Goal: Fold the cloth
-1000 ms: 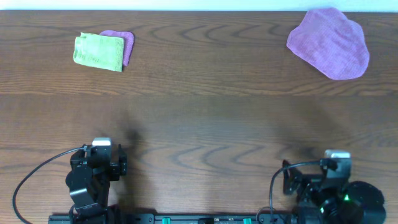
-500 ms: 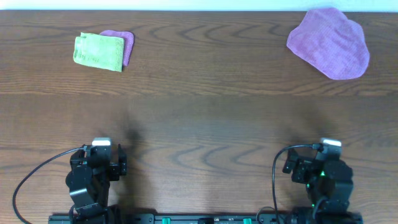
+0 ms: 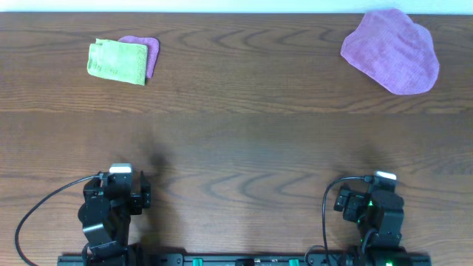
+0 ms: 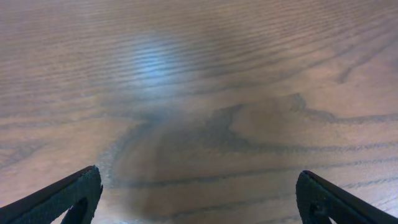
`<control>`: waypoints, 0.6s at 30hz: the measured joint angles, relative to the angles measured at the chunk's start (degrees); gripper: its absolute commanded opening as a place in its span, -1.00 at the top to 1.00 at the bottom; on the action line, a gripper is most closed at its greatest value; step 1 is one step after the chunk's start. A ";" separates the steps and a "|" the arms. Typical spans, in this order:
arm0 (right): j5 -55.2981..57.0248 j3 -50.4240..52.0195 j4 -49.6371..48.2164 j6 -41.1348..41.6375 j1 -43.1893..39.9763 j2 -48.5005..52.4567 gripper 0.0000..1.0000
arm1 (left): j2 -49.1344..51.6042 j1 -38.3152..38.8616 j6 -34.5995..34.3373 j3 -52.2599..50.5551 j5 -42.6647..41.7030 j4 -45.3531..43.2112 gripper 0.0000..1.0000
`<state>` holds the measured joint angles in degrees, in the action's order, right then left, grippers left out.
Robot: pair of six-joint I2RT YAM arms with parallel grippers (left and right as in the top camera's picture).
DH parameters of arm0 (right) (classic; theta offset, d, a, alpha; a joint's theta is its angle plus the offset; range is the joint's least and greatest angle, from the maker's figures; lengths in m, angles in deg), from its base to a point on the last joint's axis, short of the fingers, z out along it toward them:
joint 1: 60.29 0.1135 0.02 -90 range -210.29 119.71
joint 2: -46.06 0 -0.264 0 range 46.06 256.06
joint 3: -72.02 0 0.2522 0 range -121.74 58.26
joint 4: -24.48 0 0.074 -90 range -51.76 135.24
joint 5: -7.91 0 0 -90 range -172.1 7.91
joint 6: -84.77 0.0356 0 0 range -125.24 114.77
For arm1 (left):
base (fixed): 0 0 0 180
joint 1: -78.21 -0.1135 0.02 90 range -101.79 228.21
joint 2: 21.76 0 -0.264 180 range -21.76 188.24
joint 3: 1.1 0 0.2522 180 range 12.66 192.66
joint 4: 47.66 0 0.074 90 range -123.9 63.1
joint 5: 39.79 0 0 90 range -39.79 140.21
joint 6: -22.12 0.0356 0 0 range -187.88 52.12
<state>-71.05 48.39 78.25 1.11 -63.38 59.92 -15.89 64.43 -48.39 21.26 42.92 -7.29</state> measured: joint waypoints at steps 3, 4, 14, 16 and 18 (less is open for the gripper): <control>0.26 0.00 -0.26 -0.61 0.00 0.00 -0.99 | 0.00 0.00 0.00 0.00 0.00 0.00 -0.90; 0.31 0.00 -0.26 -0.74 0.00 0.00 -0.99 | 0.00 0.00 0.00 0.00 0.00 0.00 -0.90; 0.37 0.00 -0.26 -0.96 0.00 0.00 -0.98 | 0.00 0.00 0.00 0.00 0.00 0.00 -0.90; 0.37 0.00 -0.26 -0.96 0.00 0.00 -0.99 | 0.00 0.00 0.00 0.00 0.00 0.00 -0.90; 0.37 0.00 -0.26 -0.96 0.00 0.00 -0.98 | 0.00 0.00 0.00 0.00 0.00 0.00 -0.90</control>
<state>-70.67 48.39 77.99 0.15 -63.38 59.92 -15.89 64.43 -48.39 21.26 42.92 -7.29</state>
